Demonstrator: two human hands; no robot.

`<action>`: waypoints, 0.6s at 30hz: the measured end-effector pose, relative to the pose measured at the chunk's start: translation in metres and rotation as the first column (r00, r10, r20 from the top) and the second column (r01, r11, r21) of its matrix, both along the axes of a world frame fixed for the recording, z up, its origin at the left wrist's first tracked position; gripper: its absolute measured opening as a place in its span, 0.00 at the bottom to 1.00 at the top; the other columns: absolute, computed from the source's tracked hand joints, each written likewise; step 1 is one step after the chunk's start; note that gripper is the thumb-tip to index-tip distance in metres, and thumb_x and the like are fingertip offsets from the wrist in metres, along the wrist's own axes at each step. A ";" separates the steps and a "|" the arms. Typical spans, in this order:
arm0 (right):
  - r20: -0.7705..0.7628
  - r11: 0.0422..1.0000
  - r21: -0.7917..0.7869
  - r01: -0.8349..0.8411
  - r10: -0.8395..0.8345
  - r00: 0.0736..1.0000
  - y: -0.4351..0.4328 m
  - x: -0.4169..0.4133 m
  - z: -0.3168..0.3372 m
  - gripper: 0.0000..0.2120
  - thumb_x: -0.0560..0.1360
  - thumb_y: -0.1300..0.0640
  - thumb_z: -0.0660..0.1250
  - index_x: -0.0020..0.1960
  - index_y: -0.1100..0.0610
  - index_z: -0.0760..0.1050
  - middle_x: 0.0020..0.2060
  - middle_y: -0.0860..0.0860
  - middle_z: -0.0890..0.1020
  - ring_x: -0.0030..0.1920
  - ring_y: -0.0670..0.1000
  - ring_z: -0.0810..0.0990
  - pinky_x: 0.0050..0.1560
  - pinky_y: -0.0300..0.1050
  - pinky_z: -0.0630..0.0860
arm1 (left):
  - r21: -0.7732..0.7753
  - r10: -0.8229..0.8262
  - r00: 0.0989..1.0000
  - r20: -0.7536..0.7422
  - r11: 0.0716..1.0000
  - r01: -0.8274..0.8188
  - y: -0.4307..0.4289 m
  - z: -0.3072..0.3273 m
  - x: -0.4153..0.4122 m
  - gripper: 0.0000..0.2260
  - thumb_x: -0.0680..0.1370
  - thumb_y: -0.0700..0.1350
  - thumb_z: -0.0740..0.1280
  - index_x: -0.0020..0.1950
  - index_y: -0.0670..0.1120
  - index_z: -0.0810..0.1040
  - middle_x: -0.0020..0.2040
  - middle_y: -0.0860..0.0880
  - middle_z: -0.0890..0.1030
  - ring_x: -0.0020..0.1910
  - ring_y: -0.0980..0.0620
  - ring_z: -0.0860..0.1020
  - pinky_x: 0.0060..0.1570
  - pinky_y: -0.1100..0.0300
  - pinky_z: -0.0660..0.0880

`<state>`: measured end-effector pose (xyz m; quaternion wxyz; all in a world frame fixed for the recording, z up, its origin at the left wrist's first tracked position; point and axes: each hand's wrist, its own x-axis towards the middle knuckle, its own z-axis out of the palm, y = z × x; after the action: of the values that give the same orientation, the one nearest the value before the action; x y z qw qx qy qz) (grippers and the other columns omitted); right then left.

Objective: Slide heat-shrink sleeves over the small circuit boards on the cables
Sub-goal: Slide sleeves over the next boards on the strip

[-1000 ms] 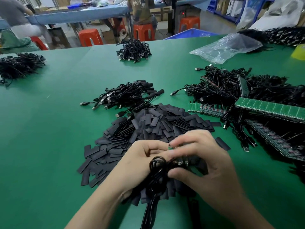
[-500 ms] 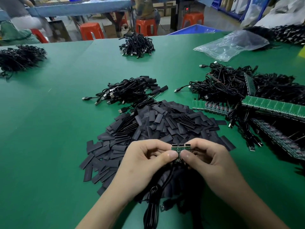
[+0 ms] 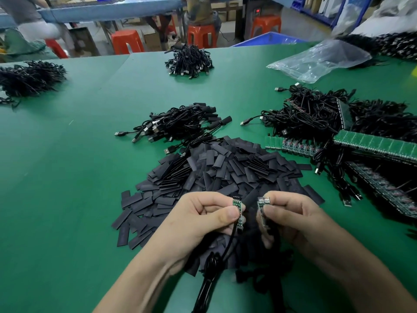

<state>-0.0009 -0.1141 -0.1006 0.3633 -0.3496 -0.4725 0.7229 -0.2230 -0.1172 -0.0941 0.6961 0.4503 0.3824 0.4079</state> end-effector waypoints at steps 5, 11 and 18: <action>0.349 0.948 0.312 -0.056 -0.060 0.935 0.003 0.019 0.001 0.13 0.74 0.45 0.71 0.54 0.51 0.78 0.41 0.52 0.83 0.41 0.52 0.81 0.46 0.43 0.75 | 0.241 -0.009 0.995 -0.096 0.970 0.032 0.000 0.001 -0.005 0.02 0.68 0.46 0.77 0.38 0.49 0.87 0.39 0.49 0.80 0.37 0.47 0.73 0.39 0.62 0.69; 0.468 0.593 0.791 -0.155 -0.422 0.776 -0.008 -0.010 -0.001 0.16 0.78 0.38 0.65 0.53 0.49 0.83 0.53 0.42 0.83 0.61 0.50 0.79 0.61 0.53 0.72 | 0.520 0.212 0.956 -0.203 0.851 -0.078 -0.001 -0.006 0.003 0.03 0.68 0.48 0.78 0.41 0.53 0.88 0.37 0.55 0.78 0.37 0.58 0.75 0.42 0.67 0.70; 0.126 0.877 0.471 0.099 -0.178 0.976 -0.012 -0.022 -0.002 0.11 0.78 0.46 0.69 0.44 0.53 0.84 0.41 0.53 0.87 0.43 0.52 0.87 0.46 0.42 0.82 | 0.728 0.579 0.666 -0.470 0.681 -0.079 0.005 -0.016 -0.001 0.08 0.79 0.53 0.70 0.55 0.56 0.85 0.47 0.58 0.80 0.50 0.55 0.80 0.49 0.65 0.74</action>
<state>-0.0232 -0.1260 -0.1029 0.4466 -0.3447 -0.6328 0.5304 -0.2241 -0.1127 -0.1103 0.2133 0.6945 0.5180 0.4515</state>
